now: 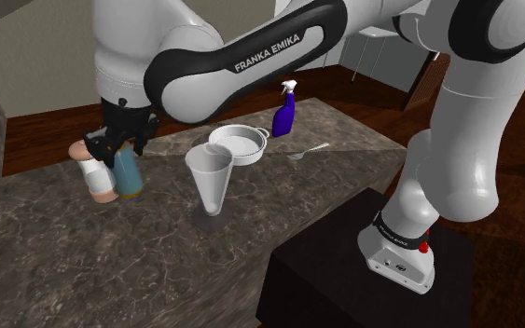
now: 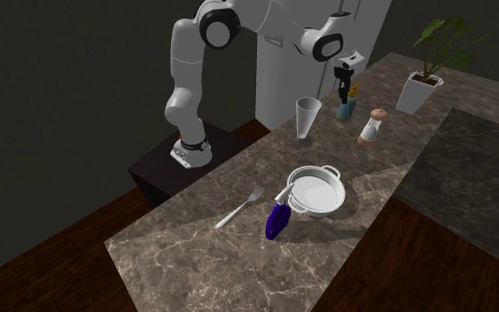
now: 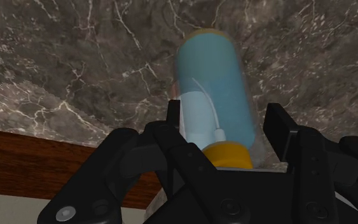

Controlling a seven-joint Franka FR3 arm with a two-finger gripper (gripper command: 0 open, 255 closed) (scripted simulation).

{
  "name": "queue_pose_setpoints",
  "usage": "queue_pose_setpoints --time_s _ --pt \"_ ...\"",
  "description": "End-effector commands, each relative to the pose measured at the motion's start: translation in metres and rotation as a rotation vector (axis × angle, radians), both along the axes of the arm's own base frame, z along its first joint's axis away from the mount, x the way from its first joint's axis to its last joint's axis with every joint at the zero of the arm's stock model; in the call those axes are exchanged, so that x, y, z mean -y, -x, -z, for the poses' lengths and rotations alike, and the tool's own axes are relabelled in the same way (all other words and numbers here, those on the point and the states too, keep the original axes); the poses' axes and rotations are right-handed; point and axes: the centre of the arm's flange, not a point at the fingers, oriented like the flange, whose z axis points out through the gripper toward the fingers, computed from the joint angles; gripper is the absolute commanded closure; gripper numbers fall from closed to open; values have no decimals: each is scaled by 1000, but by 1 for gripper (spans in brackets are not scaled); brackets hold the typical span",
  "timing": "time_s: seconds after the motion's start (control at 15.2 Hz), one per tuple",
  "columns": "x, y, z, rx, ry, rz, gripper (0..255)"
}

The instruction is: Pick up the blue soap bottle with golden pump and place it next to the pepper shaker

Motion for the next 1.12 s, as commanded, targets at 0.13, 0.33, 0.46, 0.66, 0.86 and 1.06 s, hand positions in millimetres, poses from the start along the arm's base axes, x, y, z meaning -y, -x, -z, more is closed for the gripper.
queue_pose_setpoints --time_s 0.13,0.33,0.46,0.66,0.86,1.06 --pt "0 0 21 1 0 0 255" --pt "0 0 37 1 0 0 255" --pt "0 0 48 1 0 0 255" --pt "0 0 64 1 0 0 255" --pt "0 0 80 1 0 0 255" --pt "0 0 92 1 0 0 255"
